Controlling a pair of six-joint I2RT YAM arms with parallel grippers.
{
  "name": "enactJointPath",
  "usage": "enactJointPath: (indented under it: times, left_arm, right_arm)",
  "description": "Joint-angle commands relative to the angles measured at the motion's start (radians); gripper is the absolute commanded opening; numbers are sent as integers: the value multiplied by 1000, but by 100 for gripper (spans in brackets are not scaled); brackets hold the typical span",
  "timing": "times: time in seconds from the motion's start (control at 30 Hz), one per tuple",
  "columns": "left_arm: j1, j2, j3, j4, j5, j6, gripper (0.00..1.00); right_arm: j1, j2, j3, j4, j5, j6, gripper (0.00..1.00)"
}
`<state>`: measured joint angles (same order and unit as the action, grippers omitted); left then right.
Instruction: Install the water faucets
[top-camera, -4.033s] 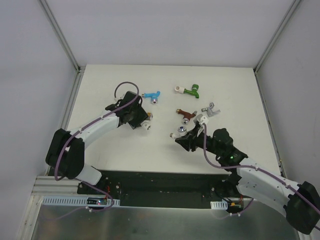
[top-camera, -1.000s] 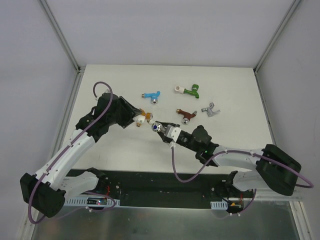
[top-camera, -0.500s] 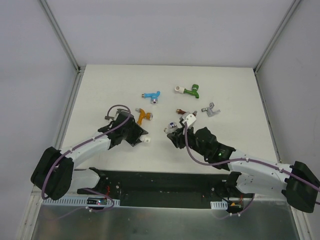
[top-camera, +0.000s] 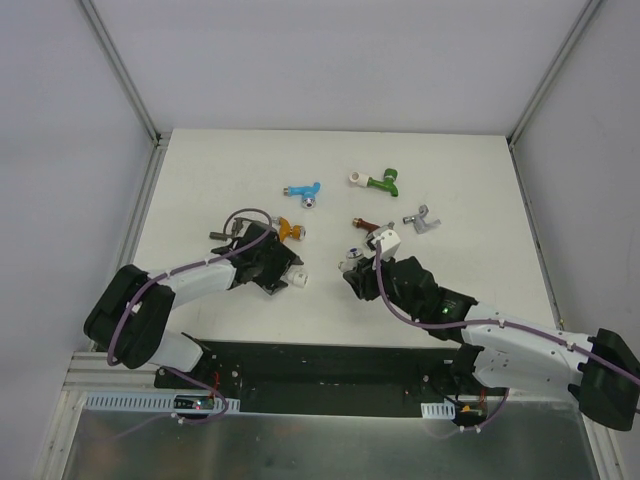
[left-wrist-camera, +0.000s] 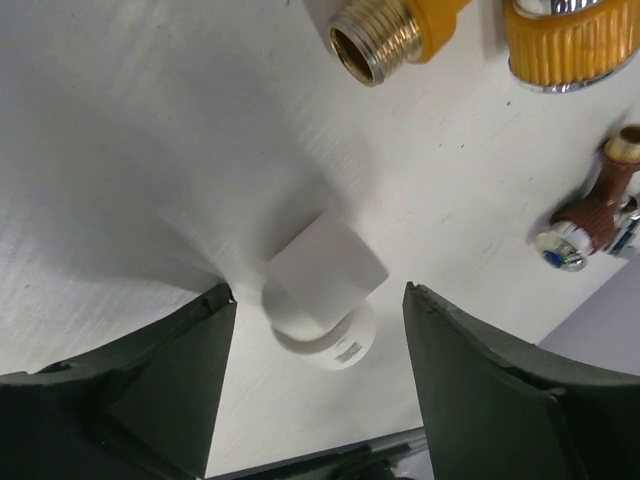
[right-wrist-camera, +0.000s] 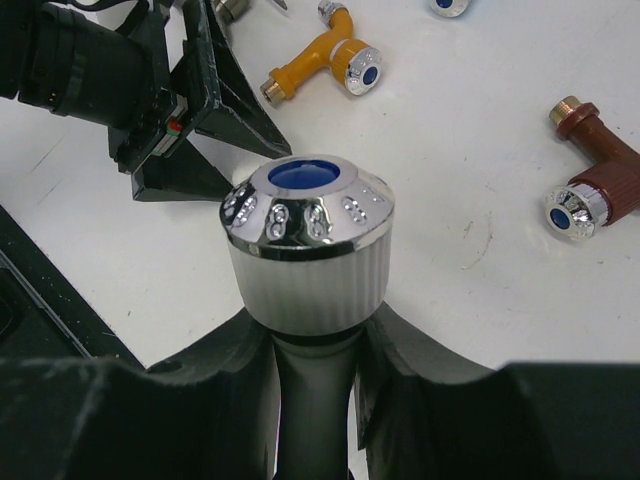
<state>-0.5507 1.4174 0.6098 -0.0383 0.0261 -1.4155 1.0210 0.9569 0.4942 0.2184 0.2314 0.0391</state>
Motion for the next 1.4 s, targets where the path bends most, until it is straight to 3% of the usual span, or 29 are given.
enactJointPath:
  times: [0.0,0.2,0.43,0.6,1.07,1.37]
  left_arm:
    - [-8,3,65,-262,-11,203,74]
    - [-2,12,238,-481,-75,537,84]
    - [-2,135,490,-627,-29,776,78]
    - [-3,221,588,-762,-28,745,80]
    - [-22,400,692,-761,-31,721,76]
    - [-49,420,670,-755,-28,682,71]
  right_arm:
    - [2,-44,1,27,23,15,0]
    - [2,-40,-5,27,8,12,0]
    - [4,-30,3,22,3,16,0]
    - [4,-37,14,-5,13,15,0]
    - [4,-7,18,-5,2,13,0]
    - [2,-15,12,-8,13,12,0]
